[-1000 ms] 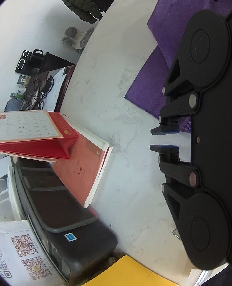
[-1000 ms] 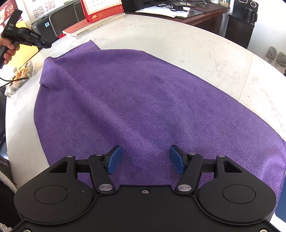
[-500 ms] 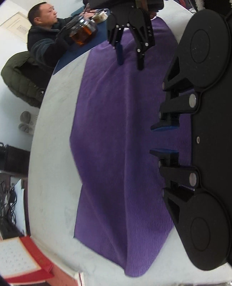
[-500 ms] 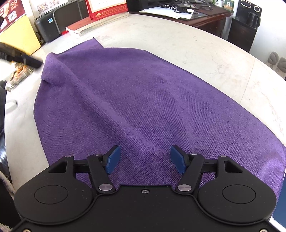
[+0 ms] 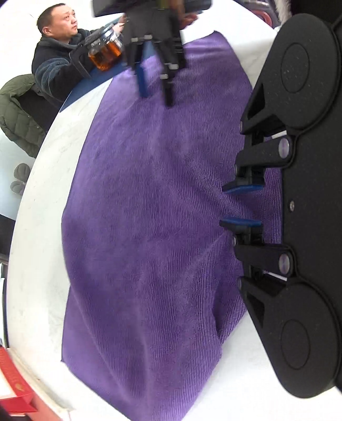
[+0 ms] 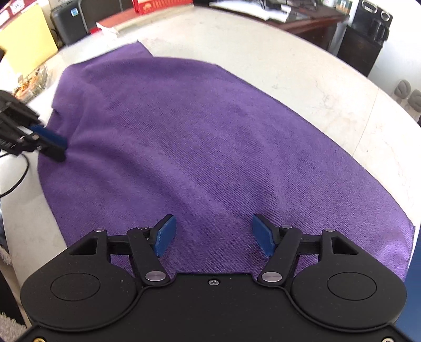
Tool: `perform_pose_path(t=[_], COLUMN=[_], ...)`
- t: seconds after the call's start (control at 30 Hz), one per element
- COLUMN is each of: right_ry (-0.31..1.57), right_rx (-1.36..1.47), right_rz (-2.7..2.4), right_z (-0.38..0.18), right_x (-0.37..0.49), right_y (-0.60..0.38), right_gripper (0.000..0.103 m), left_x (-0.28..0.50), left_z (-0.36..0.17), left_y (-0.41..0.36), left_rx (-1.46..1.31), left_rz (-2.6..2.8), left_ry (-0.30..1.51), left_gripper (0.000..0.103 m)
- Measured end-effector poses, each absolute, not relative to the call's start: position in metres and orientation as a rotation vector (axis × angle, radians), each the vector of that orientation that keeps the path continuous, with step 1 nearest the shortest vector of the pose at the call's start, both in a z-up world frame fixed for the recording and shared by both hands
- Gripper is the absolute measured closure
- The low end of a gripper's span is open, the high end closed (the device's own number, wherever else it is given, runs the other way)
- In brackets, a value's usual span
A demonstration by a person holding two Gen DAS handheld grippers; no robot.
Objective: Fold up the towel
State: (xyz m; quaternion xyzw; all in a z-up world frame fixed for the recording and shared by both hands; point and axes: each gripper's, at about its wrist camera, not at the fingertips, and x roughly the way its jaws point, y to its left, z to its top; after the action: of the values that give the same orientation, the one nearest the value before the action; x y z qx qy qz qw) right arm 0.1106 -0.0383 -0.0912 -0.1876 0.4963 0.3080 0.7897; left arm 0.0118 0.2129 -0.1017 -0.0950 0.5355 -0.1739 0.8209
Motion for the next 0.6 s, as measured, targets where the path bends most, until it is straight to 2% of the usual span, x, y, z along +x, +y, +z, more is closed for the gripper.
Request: perform_pose_path(t=[0.13,0.3,0.47,0.6], right_ry=[0.989,0.827,0.776,0.830], right_rx=[-0.359,-0.367,-0.478,-0.534], right_rz=[0.745,0.931,1.061,1.109], right_z=[-0.051,-0.012,-0.034,-0.074], right_x=[0.138,0.188,0.227,0.247], right_y=[-0.015,0.067,0.163,0.216], right_gripper=[0.039,0.039,0.043,0.046], left_x=[0.014,0.015,0.017,0.019], left_z=[-0.101,-0.101,-0.102,-0.101], left_y=[0.220,0.224,0.230,0.231], left_rx=[-0.234,-0.230,-0.244,-0.232], left_rz=[-0.381,-0.397,-0.421,-0.443], left_ry=[1.143,1.134,1.145,1.153], left_gripper=[0.085,0.085,0.085,0.085])
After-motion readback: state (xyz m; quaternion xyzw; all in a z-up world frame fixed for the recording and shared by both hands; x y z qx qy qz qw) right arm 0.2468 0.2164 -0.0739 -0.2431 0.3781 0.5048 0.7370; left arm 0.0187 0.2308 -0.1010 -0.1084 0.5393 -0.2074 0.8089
